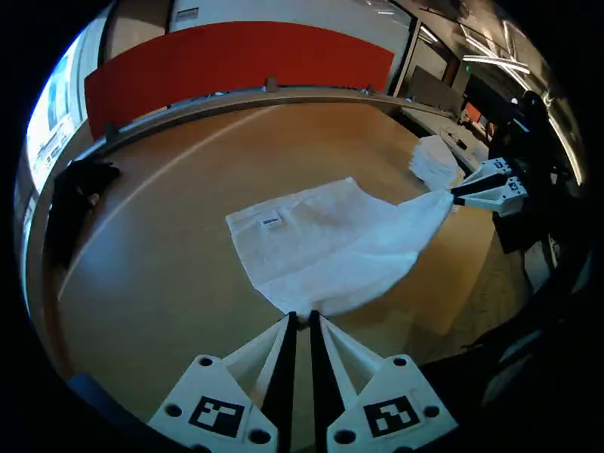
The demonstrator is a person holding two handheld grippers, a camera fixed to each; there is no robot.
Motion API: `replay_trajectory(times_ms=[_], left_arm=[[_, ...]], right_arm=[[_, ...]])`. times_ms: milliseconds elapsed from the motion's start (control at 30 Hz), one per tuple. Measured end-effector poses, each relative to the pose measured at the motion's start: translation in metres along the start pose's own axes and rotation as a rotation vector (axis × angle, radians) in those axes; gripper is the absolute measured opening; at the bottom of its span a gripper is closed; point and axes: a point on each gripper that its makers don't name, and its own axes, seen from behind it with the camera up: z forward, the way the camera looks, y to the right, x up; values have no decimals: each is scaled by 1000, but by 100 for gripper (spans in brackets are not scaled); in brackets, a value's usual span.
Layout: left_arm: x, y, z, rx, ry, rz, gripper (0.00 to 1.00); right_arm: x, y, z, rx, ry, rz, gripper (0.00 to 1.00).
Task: Fold towel
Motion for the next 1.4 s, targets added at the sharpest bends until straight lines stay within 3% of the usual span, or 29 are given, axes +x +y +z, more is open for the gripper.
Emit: replay_trajectory(times_ms=[267,600,900,1400], left_arm=[[-2,5,-15,-13,-2,-29,13],[4,-1,-6,-6,9,-29,13],[24,-18,20,10,28,-33,13],[40,-50,83,16,7,-46,12]], right_arm=[[1,-5,-12,15,-10,-5,11],[0,-1,-5,8,-20,-13,11],[1,23,21,-23,-34,-8,11],[-12,57,75,-36,-97,28,11]])
